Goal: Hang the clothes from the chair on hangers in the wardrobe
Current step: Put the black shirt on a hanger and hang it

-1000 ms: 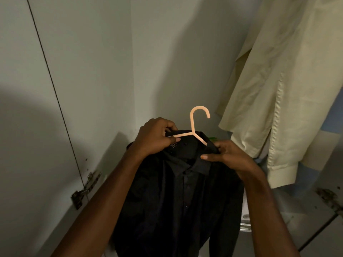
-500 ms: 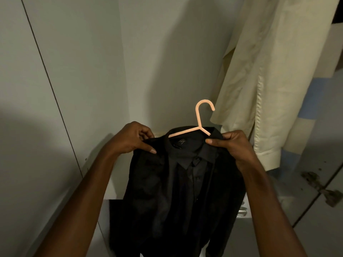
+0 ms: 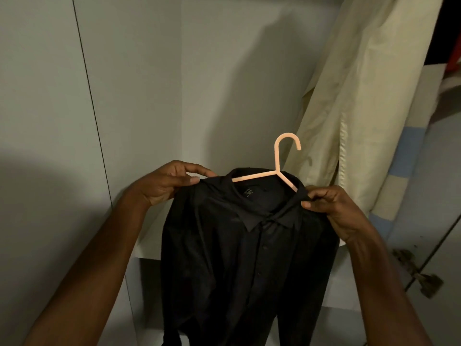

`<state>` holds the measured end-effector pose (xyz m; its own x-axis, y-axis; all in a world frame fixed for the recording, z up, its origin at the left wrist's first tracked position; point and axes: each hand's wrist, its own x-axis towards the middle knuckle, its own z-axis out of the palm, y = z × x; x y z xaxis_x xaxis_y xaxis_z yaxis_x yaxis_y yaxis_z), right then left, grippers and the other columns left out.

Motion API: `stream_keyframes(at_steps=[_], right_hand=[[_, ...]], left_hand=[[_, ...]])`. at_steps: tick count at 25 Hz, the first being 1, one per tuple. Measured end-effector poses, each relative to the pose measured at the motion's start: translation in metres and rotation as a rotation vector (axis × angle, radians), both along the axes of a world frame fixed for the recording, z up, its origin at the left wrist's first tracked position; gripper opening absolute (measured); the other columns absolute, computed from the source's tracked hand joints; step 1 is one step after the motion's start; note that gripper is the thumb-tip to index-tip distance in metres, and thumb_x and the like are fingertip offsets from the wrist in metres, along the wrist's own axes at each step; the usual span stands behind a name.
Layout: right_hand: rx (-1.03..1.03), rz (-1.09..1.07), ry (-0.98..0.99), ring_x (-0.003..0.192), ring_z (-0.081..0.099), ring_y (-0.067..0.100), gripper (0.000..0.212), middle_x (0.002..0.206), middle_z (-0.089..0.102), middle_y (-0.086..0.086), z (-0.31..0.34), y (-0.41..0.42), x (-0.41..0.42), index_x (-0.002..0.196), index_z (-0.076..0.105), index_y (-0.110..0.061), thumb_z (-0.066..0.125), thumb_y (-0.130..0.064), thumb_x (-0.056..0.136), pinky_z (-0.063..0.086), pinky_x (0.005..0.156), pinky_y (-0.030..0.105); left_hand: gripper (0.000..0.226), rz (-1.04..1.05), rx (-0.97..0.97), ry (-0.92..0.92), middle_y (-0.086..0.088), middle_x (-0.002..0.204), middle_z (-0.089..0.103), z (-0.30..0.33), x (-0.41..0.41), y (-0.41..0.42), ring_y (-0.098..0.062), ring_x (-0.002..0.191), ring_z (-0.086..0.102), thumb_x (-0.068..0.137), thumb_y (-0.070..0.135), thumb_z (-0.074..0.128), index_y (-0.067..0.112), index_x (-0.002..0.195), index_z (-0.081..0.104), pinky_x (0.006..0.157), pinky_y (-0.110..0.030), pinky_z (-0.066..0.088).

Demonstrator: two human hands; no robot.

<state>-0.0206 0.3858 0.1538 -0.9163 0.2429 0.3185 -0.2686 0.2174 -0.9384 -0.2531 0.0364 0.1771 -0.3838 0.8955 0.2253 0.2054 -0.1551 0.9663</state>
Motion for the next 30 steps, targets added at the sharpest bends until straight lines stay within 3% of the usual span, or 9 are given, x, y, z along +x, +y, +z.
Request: stream_keyframes(at_steps=[2, 4, 6, 10, 15, 19, 23, 27, 30], right_hand=[[-0.040, -0.045, 0.043, 0.086, 0.066, 0.028, 0.018, 0.090, 0.070, 0.020, 0.009, -0.005, 0.005, 0.081, 0.073, 0.007, 0.082, -0.006, 0.072, 0.053, 0.085, 0.032], [-0.053, -0.094, 0.056, 0.080, 0.068, 0.026, 0.005, 0.085, 0.072, 0.018, 0.018, -0.005, 0.012, 0.080, 0.076, 0.001, 0.077, 0.002, 0.075, 0.054, 0.082, 0.031], [-0.041, -0.096, 0.045, 0.078, 0.069, 0.024, 0.005, 0.084, 0.073, 0.017, 0.023, 0.000, 0.017, 0.080, 0.076, 0.003, 0.077, 0.004, 0.075, 0.055, 0.080, 0.030], [0.019, -0.070, -0.004, 0.083, 0.069, 0.030, 0.030, 0.091, 0.074, 0.023, 0.032, 0.001, 0.022, 0.091, 0.072, 0.014, 0.082, -0.001, 0.067, 0.058, 0.082, 0.034], [0.199, 0.133, -0.100, 0.101, 0.073, 0.032, 0.040, 0.108, 0.074, 0.023, 0.049, 0.023, 0.044, 0.099, 0.075, 0.010, 0.084, 0.001, 0.062, 0.058, 0.092, 0.033], [0.177, 0.129, -0.055, 0.083, 0.069, 0.026, 0.018, 0.090, 0.073, 0.017, 0.043, 0.020, 0.061, 0.090, 0.077, 0.002, 0.077, 0.004, 0.072, 0.056, 0.079, 0.027], [0.262, -0.150, 0.121, 0.080, 0.070, 0.024, 0.008, 0.085, 0.075, 0.011, 0.062, 0.003, 0.061, 0.090, 0.071, -0.002, 0.075, 0.002, 0.084, 0.055, 0.075, 0.032], [0.301, -0.436, 0.136, 0.063, 0.072, 0.022, 0.026, 0.068, 0.075, 0.008, 0.071, -0.010, 0.052, 0.077, 0.070, -0.001, 0.092, -0.001, 0.064, 0.058, 0.063, 0.033], [0.285, -0.521, 0.135, 0.054, 0.066, 0.016, 0.032, 0.063, 0.073, 0.008, 0.069, -0.020, 0.050, 0.073, 0.066, 0.001, 0.094, 0.000, 0.058, 0.054, 0.056, 0.030]], left_hand=[[0.035, 0.016, 0.027, -0.028, -0.018, 0.134, 0.065, 0.001, 0.004, 0.002, -0.025, 0.116, 0.067, 0.098, 0.017, 0.055, 0.008, 0.129, 0.068, 0.101, -0.029, 0.052], [0.035, 0.139, -0.055, 0.108, -0.013, 0.126, 0.071, 0.002, 0.009, 0.006, -0.023, 0.113, 0.069, 0.092, 0.023, 0.067, 0.012, 0.125, 0.071, 0.095, -0.030, 0.055], [0.036, 0.330, -0.134, 0.223, -0.010, 0.107, 0.077, -0.003, 0.014, 0.010, -0.021, 0.098, 0.073, 0.079, 0.020, 0.085, 0.010, 0.113, 0.075, 0.081, -0.030, 0.057], [0.019, 0.533, 0.014, 0.141, -0.009, 0.094, 0.079, -0.012, 0.020, 0.011, -0.014, 0.084, 0.073, 0.078, 0.013, 0.081, 0.011, 0.097, 0.081, 0.069, -0.025, 0.056], [0.023, 0.507, 0.198, 0.110, -0.010, 0.110, 0.077, -0.002, 0.027, 0.003, -0.018, 0.101, 0.073, 0.081, 0.019, 0.077, 0.018, 0.103, 0.081, 0.082, -0.026, 0.059], [0.050, 0.398, 0.243, 0.102, -0.009, 0.111, 0.077, 0.012, 0.027, -0.004, -0.018, 0.102, 0.073, 0.064, 0.045, 0.093, 0.017, 0.104, 0.082, 0.085, -0.026, 0.059], [0.058, 0.274, 0.232, 0.052, -0.010, 0.112, 0.076, 0.028, 0.018, -0.005, -0.019, 0.102, 0.073, 0.061, 0.045, 0.095, 0.013, 0.107, 0.081, 0.087, -0.026, 0.059], [0.061, 0.168, 0.167, -0.020, -0.013, 0.118, 0.073, 0.031, 0.008, -0.014, -0.021, 0.106, 0.072, 0.064, 0.043, 0.095, 0.010, 0.112, 0.078, 0.090, -0.028, 0.059], [0.039, 0.176, -0.041, 0.140, -0.014, 0.113, 0.075, 0.025, 0.010, -0.013, -0.022, 0.099, 0.073, 0.081, 0.032, 0.085, 0.010, 0.112, 0.078, 0.082, -0.029, 0.060]])
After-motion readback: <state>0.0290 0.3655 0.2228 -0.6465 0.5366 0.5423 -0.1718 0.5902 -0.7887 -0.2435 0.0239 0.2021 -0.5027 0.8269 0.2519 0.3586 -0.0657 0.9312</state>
